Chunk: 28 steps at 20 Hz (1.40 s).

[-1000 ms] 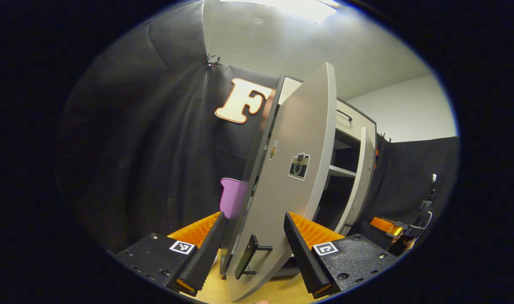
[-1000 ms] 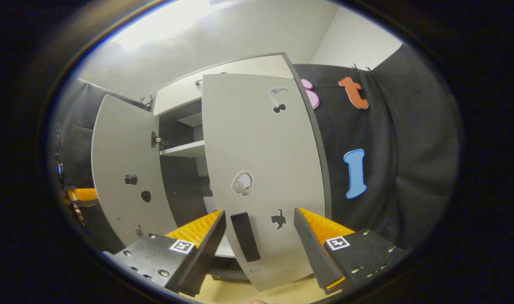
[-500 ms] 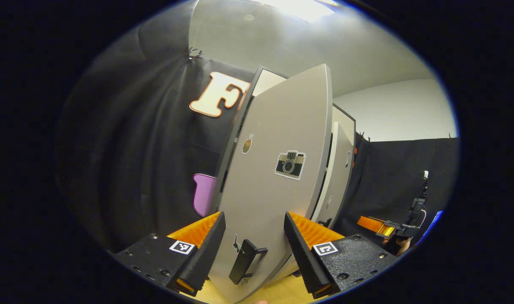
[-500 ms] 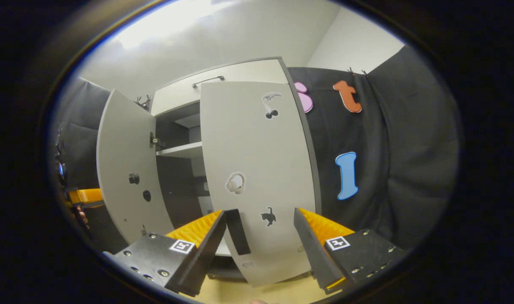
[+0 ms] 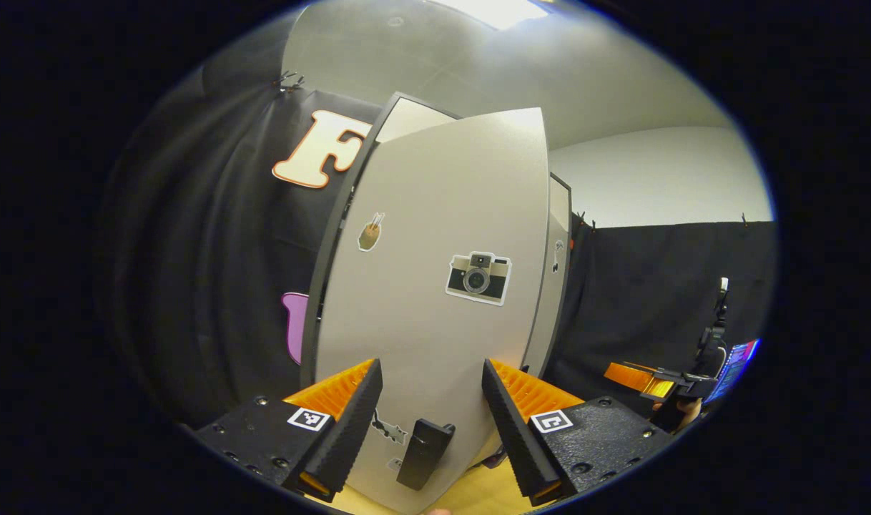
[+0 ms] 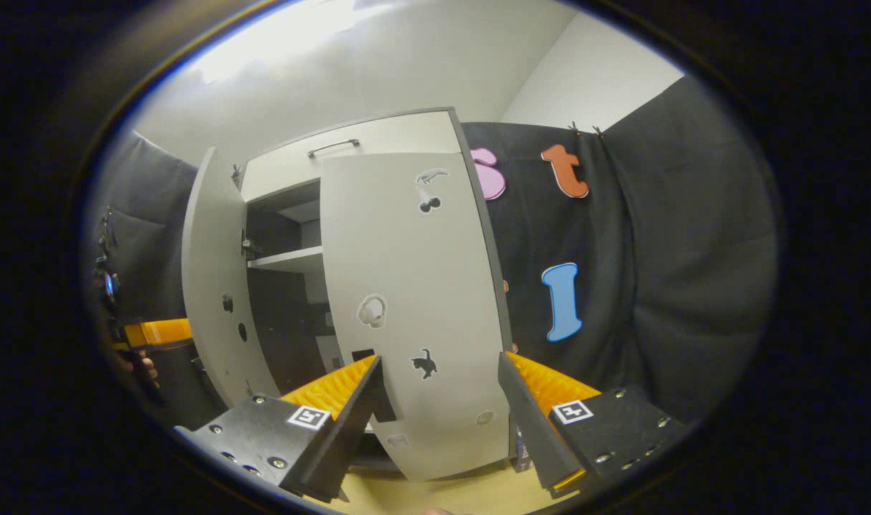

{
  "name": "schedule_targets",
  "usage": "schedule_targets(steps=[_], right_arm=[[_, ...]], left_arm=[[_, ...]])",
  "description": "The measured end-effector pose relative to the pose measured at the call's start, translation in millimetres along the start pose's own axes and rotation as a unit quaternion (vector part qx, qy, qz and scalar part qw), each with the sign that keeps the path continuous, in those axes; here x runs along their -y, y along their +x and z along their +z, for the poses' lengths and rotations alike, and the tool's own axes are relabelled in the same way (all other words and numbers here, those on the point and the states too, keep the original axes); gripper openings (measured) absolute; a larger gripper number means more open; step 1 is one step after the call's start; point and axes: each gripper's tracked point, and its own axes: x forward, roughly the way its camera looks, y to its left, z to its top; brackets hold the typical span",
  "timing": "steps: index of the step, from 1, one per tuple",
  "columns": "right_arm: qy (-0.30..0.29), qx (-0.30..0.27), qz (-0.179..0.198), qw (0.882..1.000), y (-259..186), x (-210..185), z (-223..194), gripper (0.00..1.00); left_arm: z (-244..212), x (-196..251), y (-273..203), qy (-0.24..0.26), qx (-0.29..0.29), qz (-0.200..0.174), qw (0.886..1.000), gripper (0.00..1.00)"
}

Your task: Grab one shoe with the right hand and put it into the shoe cabinet, grab the other shoe with the left hand and put it into the shoe cabinet; then close the right door with the right hand and the left door with the left hand.

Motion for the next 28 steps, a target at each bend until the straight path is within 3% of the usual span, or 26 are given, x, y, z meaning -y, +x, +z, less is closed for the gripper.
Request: schedule_targets(steps=[6,13,19,28], right_arm=[[-0.014,0.007,-0.036,0.999,-16,30,8,0.97],[-0.025,0.008,-0.077,0.997,-35,62,15,0.97],[-0.038,0.005,-0.100,0.994,-49,79,19,0.97],[-0.047,-0.001,-0.081,0.996,-45,72,17,0.97]], left_arm=[[-4,11,42,0.044,0.001,-0.022,0.999,0.87],[-26,16,93,0.045,-0.019,-0.034,0.998,0.87],[-37,17,116,0.073,-0.020,-0.017,0.997,0.86],[-38,9,136,0.082,-0.019,0.007,0.996,0.83]])
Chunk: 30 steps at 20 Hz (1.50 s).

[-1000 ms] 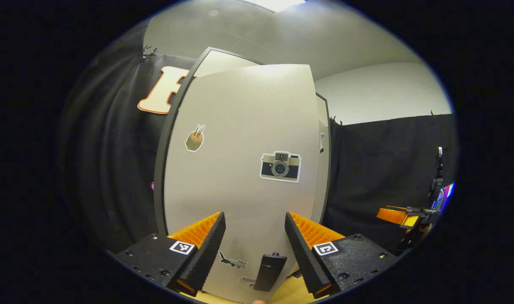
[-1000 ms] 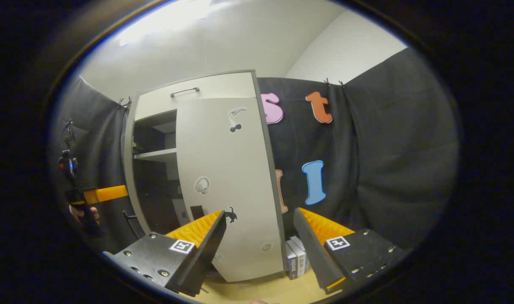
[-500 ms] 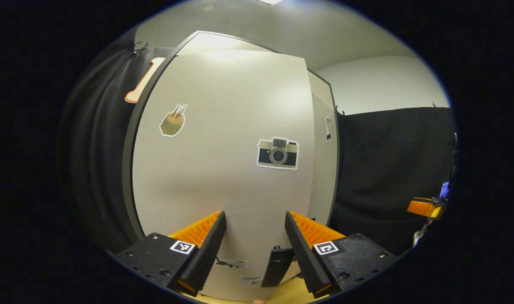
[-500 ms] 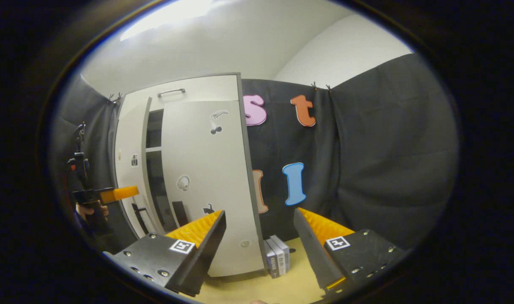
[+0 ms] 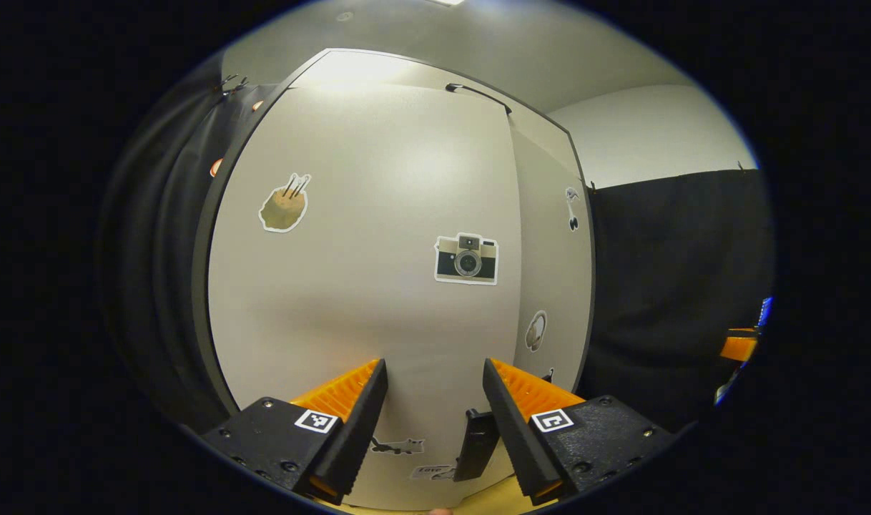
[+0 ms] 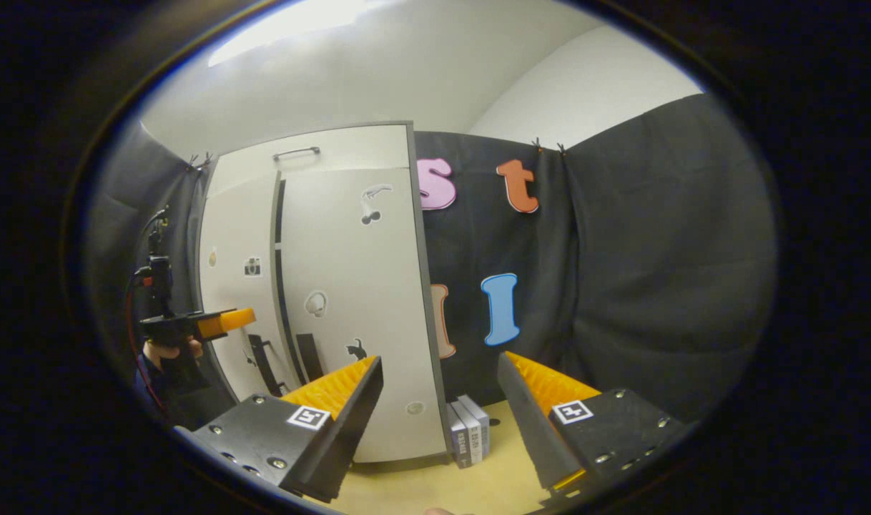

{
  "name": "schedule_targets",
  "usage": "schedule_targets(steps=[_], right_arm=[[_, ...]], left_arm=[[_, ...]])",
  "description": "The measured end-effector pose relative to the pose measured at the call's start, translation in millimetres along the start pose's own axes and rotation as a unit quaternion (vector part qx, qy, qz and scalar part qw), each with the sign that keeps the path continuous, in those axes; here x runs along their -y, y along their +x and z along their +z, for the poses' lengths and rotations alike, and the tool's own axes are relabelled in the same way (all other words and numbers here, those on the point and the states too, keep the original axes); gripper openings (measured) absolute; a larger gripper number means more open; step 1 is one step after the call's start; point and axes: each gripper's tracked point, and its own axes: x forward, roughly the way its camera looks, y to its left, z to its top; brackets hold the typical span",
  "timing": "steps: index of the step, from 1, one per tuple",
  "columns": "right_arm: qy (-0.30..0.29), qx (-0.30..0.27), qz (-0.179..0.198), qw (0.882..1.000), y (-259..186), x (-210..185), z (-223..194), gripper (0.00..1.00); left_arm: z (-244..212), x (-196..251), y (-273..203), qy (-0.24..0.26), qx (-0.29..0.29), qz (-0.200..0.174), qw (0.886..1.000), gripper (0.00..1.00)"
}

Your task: Grab one shoe with the right hand and put it into the shoe cabinet, grab the other shoe with the left hand and put it into the shoe cabinet; then close the right door with the right hand and the left door with the left hand.

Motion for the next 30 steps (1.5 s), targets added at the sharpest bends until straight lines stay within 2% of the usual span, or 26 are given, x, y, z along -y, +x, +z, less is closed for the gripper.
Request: schedule_targets(steps=[4,5,6,7,8,11,12,13,15,17,18,23,25,26,30], right_arm=[[-0.004,0.000,0.009,1.000,2,-1,4,0.97],[-0.002,0.003,0.011,1.000,4,-1,7,0.92],[-0.001,0.005,0.014,1.000,6,-2,9,0.97],[0.001,0.009,0.017,1.000,8,-3,11,0.92],[0.002,0.012,0.020,1.000,8,-4,14,0.97],[0.003,0.015,0.033,0.999,11,-10,19,0.97],[0.001,0.015,0.036,0.999,12,-12,20,0.92],[-0.003,0.015,0.039,0.999,11,-13,21,0.97],[-0.010,0.012,0.037,0.999,12,-12,22,0.97],[-0.013,0.013,0.037,0.999,12,-13,28,0.97],[-0.013,0.015,0.036,0.999,13,-13,31,0.97],[-0.027,0.035,0.048,0.998,13,-28,54,0.97],[-0.034,0.040,0.057,0.997,11,-39,62,1.00],[-0.037,0.044,0.060,0.997,12,-43,65,0.97],[-0.030,0.051,0.070,0.996,14,-62,72,0.96]], left_arm=[[-2,-2,7,0.009,-0.004,0.008,1.000,0.83],[-3,-4,8,0.009,-0.005,0.009,1.000,0.83],[-3,-4,10,0.008,-0.005,0.011,1.000,0.83],[-3,-5,11,0.007,-0.005,0.012,1.000,0.83],[-3,-5,12,0.007,-0.005,0.014,1.000,0.83],[-4,-7,16,0.011,-0.007,0.021,1.000,0.83],[-5,-8,17,0.011,-0.008,0.023,1.000,0.83],[-4,-8,18,0.011,-0.007,0.025,1.000,0.83],[-3,-7,19,0.010,-0.011,0.027,1.000,0.82],[5,-3,16,0.007,-0.005,0.027,1.000,0.84],[12,2,12,0.007,0.000,0.025,1.000,0.87],[42,14,-26,0.020,0.011,0.037,0.999,0.87],[51,12,-45,0.026,0.005,0.055,0.998,0.87],[57,9,-54,0.029,0.006,0.064,0.998,0.86],[82,-4,-92,0.030,0.025,0.095,0.995,0.86]])
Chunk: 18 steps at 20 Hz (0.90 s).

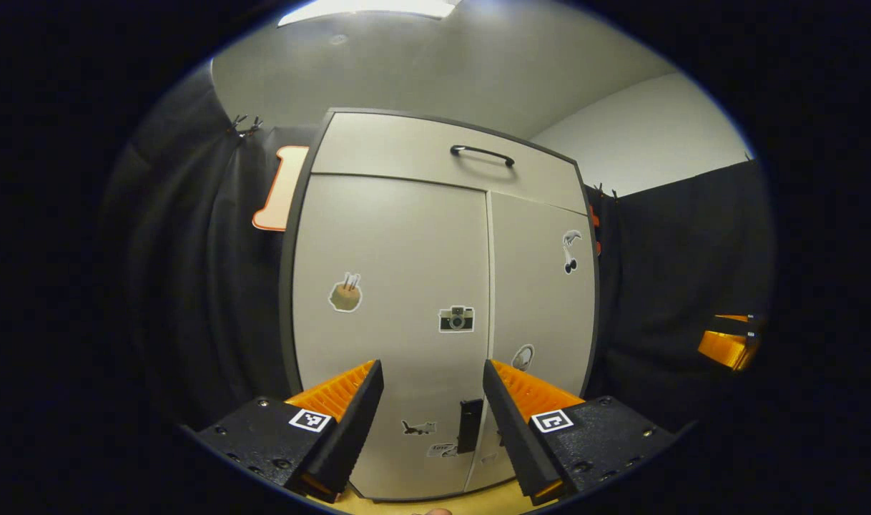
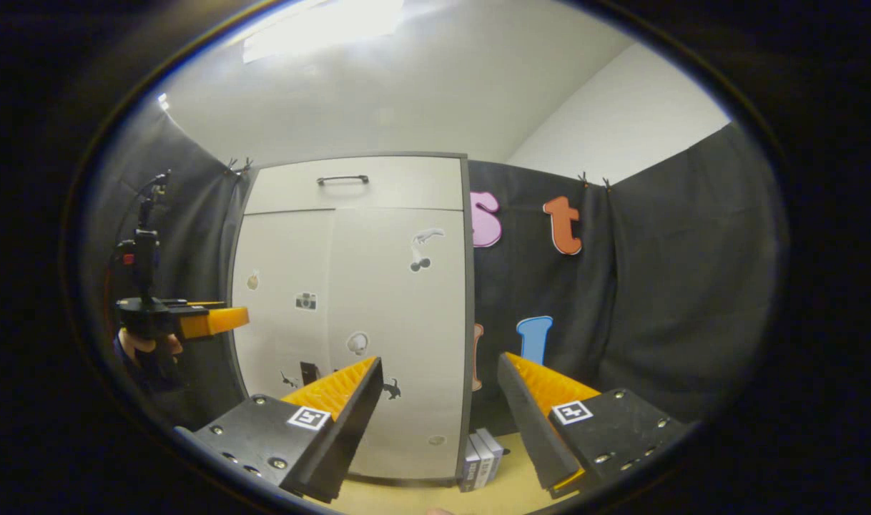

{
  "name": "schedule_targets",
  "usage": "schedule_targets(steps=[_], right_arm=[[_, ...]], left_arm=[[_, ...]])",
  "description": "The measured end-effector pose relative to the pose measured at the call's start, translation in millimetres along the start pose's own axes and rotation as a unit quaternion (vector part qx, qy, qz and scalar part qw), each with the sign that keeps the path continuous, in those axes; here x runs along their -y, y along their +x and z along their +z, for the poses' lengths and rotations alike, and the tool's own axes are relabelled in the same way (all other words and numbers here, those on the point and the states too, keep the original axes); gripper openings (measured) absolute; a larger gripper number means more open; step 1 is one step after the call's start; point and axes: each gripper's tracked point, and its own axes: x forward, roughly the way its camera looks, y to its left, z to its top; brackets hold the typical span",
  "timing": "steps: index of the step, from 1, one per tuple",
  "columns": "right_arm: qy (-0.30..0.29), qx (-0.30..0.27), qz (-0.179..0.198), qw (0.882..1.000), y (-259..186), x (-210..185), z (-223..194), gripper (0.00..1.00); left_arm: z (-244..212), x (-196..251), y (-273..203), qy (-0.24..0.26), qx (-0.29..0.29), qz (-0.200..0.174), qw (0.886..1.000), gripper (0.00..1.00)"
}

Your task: Grab one shoe with the right hand and put it into the shoe cabinet, grab the other shoe with the left hand and put it into the shoe cabinet; then close the right door with the right hand and the left door with the left hand.

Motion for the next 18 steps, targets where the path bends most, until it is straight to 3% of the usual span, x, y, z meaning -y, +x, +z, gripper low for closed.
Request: schedule_targets(steps=[6,7,8,13,14,18], right_arm=[[0.010,0.000,0.002,1.000,7,-26,-5,0.97],[0.008,0.001,0.001,1.000,7,-29,-6,0.92],[0.003,0.001,-0.002,1.000,5,-32,-8,0.97],[-0.002,0.012,-0.007,1.000,3,-44,-5,0.97],[0.001,0.013,-0.010,1.000,3,-43,-5,0.96],[0.005,0.014,-0.022,1.000,-2,-37,-2,0.98]], left_arm=[[12,-31,-41,0.009,0.009,0.038,0.999,0.87],[10,-33,-45,0.008,0.008,0.040,0.999,0.87],[8,-35,-47,0.006,0.007,0.040,0.999,0.87],[3,-47,-50,0.002,0.003,0.044,0.999,0.87],[5,-47,-49,-0.001,0.008,0.045,0.999,0.93],[7,-42,-43,-0.002,0.022,0.036,0.999,0.96]])
